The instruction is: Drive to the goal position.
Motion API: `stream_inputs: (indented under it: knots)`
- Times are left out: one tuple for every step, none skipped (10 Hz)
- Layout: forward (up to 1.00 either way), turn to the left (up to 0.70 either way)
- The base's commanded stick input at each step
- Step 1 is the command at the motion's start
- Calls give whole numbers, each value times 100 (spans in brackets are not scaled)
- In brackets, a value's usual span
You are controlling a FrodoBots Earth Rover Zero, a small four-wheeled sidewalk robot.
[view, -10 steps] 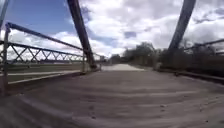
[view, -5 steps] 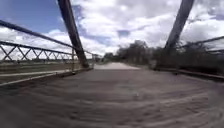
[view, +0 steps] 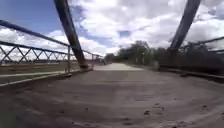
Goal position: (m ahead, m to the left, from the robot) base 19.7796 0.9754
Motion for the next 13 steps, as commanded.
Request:
stream_inputs:
  knots:
    - [100,-14]
    - [100,-18]
    - [100,-19]
    - [100,-12]
    - [100,-5]
    - [100,-2]
    - [100,-1]
    - [100,0]
    - [100,0]
    - [100,0]
    - [100,0]
    - [100,0]
    - [100,0]
